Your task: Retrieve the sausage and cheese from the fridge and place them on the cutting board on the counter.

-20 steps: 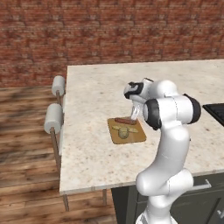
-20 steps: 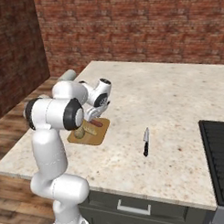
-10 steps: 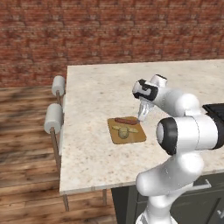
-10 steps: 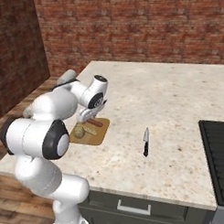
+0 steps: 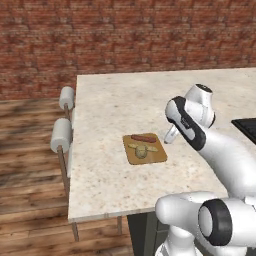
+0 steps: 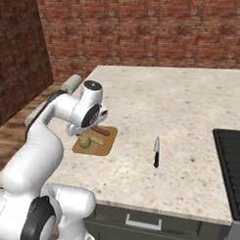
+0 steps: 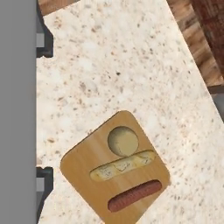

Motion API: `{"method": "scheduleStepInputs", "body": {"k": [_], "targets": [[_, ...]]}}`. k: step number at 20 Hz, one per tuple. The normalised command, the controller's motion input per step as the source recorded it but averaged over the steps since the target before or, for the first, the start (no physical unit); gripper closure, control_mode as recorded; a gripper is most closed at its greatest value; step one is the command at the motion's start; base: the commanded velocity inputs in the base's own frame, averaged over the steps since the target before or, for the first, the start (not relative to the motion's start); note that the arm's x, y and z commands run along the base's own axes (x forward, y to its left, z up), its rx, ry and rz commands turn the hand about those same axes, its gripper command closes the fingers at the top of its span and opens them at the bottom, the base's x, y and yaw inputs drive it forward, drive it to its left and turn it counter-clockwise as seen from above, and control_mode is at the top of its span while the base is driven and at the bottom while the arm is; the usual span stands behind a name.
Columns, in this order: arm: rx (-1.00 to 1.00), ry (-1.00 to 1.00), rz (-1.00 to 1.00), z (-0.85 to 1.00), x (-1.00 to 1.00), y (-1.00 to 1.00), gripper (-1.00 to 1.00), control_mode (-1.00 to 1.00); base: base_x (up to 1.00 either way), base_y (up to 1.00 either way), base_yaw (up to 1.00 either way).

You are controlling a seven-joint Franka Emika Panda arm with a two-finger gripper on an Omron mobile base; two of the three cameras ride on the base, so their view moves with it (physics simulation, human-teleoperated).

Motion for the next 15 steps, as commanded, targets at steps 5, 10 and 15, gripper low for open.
{"method": "scheduleStepInputs", "body": {"k": [5, 10, 15], "targets": [[0.00, -0.01, -0.32, 0.78, -1.00, 0.00, -1.00, -1.00, 0.00, 0.00, 0.00], [0.00, -0.19, -0.21, 0.68, -1.00, 0.00, -1.00, -1.00, 0.00, 0.00, 0.00], [0.00, -0.24, -0.06, 0.76, -1.00, -0.08, -1.00, -1.00, 0.00, 0.00, 0.00]]}}
